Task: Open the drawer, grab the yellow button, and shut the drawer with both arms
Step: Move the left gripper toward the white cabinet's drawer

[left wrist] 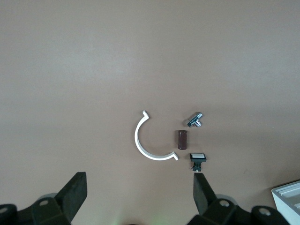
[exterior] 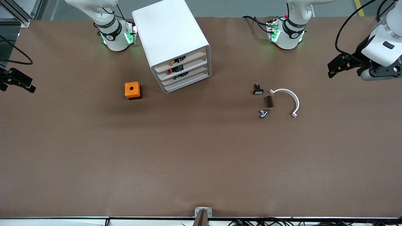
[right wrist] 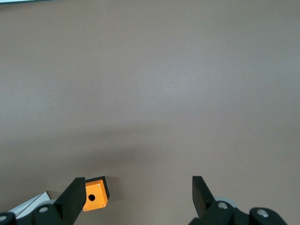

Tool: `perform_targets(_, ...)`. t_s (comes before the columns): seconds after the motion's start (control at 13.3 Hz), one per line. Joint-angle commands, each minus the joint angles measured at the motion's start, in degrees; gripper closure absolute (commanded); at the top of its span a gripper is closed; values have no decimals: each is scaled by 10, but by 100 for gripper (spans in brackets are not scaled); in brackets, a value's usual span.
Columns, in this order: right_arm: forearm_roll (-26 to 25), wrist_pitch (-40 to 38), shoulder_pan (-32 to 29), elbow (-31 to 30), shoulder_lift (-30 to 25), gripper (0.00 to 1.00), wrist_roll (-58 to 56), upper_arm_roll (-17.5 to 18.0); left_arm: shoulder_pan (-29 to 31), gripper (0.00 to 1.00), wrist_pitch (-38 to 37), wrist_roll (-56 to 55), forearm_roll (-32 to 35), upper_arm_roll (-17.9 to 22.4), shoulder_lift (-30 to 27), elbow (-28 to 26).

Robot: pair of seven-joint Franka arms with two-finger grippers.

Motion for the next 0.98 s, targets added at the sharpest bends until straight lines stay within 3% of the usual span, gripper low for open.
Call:
perform_targets(0.0, 1, 2, -3, -5, -8, 0, -5, 0, 6, 0, -5, 3, -7, -2, -1, 7)
perform_targets(0.3, 1, 2, -6, -5, -8, 0, -5, 1, 6, 0, -5, 3, -6, -2, 10, 9)
perform_targets(0.9, 3, 1, -3, 2, -8, 0, -5, -2, -14, 0, -5, -3, -10, -7, 111, 27)
